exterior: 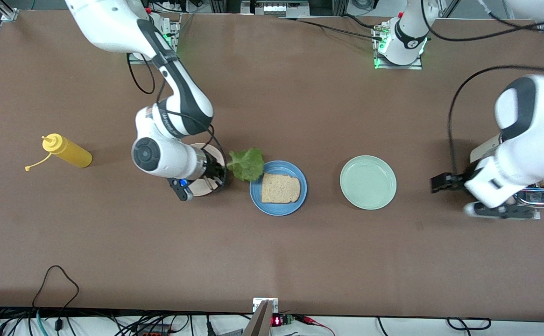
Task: Make sandwich in blue plate with both arms
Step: 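Carry the lettuce over the blue plate with the right gripper while the left gripper withdraws, then lower the lettuce onto the bread with the right gripper and open it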
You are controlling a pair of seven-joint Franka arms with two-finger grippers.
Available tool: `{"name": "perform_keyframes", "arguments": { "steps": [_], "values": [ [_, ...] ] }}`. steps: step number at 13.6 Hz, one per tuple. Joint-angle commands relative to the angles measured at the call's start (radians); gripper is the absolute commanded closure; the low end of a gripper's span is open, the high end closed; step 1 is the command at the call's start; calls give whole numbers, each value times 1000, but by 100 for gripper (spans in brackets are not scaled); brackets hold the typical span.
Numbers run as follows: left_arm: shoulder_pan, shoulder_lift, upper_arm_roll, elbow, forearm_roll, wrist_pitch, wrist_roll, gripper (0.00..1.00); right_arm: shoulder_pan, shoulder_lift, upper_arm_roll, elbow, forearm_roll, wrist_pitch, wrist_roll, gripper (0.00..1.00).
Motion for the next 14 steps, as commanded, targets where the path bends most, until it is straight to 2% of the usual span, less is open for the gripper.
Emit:
{"name": "perform_keyframes", "arguments": {
  "steps": [1, 3, 6, 8, 10, 11, 12, 13, 14],
  "values": [
    [105, -123, -75, -22, 28, -151, -18, 0, 35, 91, -8, 100, 58, 89, 105, 94],
    [118, -178, -77, -45, 26, -217, -43, 0, 57, 120, -8, 107, 73, 159, 140, 93],
    [119, -273, -83, -158, 28, -185, -27, 0, 89, 151, -6, 108, 108, 257, 180, 93],
    [121, -297, -85, -195, 31, -167, -20, 0, 104, 166, -6, 108, 108, 287, 194, 92],
    [119, -304, -88, -212, 31, -165, -27, 0, 112, 175, -8, 108, 108, 290, 197, 83],
    [119, -313, -88, -230, 31, -159, -29, 0, 115, 183, -6, 108, 108, 296, 202, 59],
    [119, -335, -88, -258, 31, -142, -29, 0, 123, 188, -8, 108, 108, 296, 203, 39],
    [119, -359, -88, -301, 31, -118, -27, 0, 124, 189, -8, 108, 108, 296, 205, 30],
    [119, -382, -88, -336, 31, -96, -27, 0, 124, 189, -8, 108, 108, 295, 202, 30]
  ]
}}
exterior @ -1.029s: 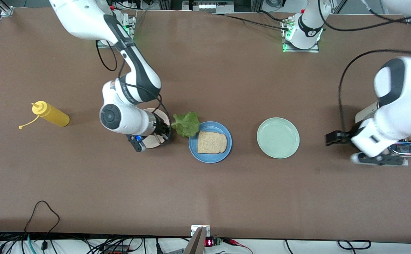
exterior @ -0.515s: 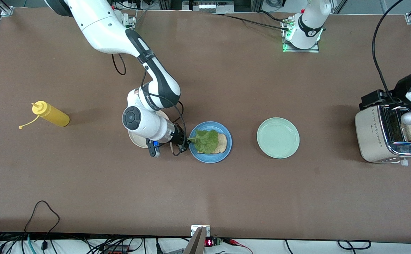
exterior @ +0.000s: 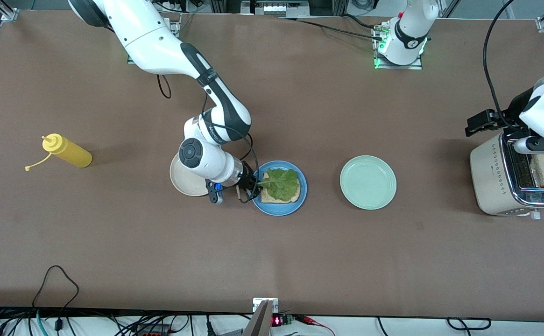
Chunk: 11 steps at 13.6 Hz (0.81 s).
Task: Make sandwich in blue plate with both arms
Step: 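Lower the lettuce onto the bread with the right gripper and open it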
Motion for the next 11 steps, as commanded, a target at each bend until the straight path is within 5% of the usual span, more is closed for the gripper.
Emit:
{"name": "perform_keyframes", "arguments": {
  "steps": [1, 3, 5, 11],
  "values": [
    [11, -99, -14, -136, 30, 64, 0, 0, 11, 19, -7, 32, 18, 0, 9, 28],
    [11, -99, -14, -136, 30, 57, 2, 0, 9, 19, -7, 32, 17, -6, 6, 20],
    [12, -99, -14, -135, 30, 54, 2, 0, -1, 11, -12, 32, -3, -35, -10, 0],
    [12, -87, -5, -129, 30, 57, 3, 0, -67, -81, -20, 26, -74, -306, -222, 0]
  ]
}}
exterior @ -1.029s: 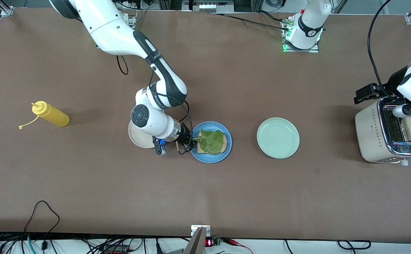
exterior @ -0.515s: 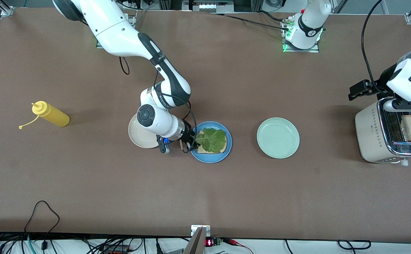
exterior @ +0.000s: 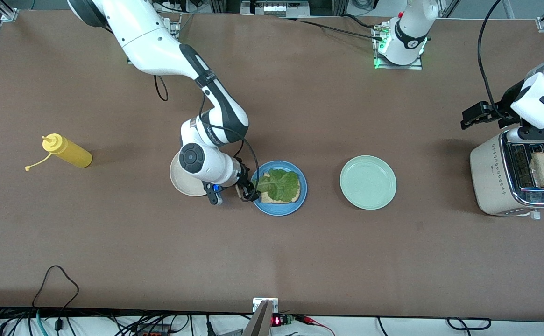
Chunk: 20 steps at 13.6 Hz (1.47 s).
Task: Make sandwich in blue plate with both arms
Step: 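Lower the lettuce onto the bread with the right gripper and open it, then move the right gripper back toward the yellow mustard bottle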
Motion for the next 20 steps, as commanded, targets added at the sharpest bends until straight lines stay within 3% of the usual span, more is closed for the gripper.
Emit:
{"name": "perform_keyframes", "arguments": {
  "steps": [1, 6, 12, 14, 17, 20],
  "values": [
    [10, -11, -1, -20, 31, 18, 5, 0, -70, -93, 8, -7, -16, -175, -141, 0],
    [88, 57, 0, 20, 106, 35, 66, 0, -199, -228, 3, -42, -58, -416, -419, 0],
    [264, 242, 0, 168, 94, 44, 328, 0, -340, -490, 0, -278, -115, -536, -804, 0],
    [283, 269, 0, 179, 105, 76, 370, 0, -383, -564, 0, -371, -126, -548, -919, 0],
    [317, 289, 0, 179, 106, 115, 421, 0, -452, -700, 0, -543, -225, -522, -1092, 0],
    [321, 289, 0, 178, 108, 119, 421, 0, -503, -802, 0, -620, -371, -495, -1276, 0]
  ]
}}
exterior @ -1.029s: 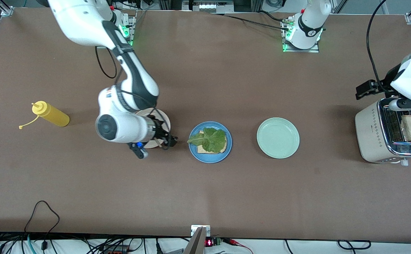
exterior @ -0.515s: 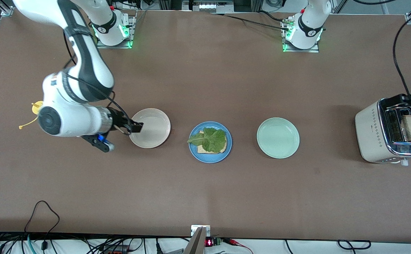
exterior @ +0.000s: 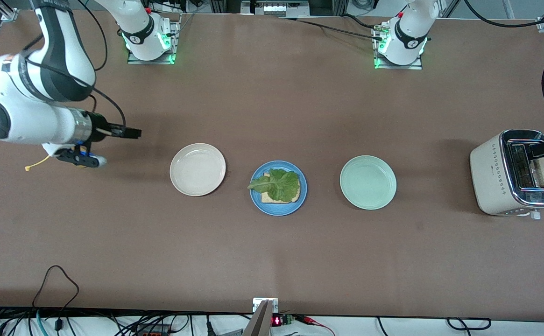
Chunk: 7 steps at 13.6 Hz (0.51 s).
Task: Make sandwich in blue plate with both arms
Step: 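Move the right gripper back toward the yellow mustard bottle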
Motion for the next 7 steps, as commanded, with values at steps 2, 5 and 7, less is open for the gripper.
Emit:
{"name": "perform_keyframes", "arguments": {
  "steps": [2, 5, 7],
  "values": [
    [8, 9, -11, 27, 20, -7, 24, 0, -91, -157, 16, -131, -123, 73, -280, 0],
    [8, 9, -11, 26, 21, -9, 24, 0, -173, -215, 16, -183, -172, 141, -530, 0],
    [5, 9, -14, 27, 20, -9, 24, 0, -245, -217, -1, -193, -181, 229, -747, 0]
  ]
}}
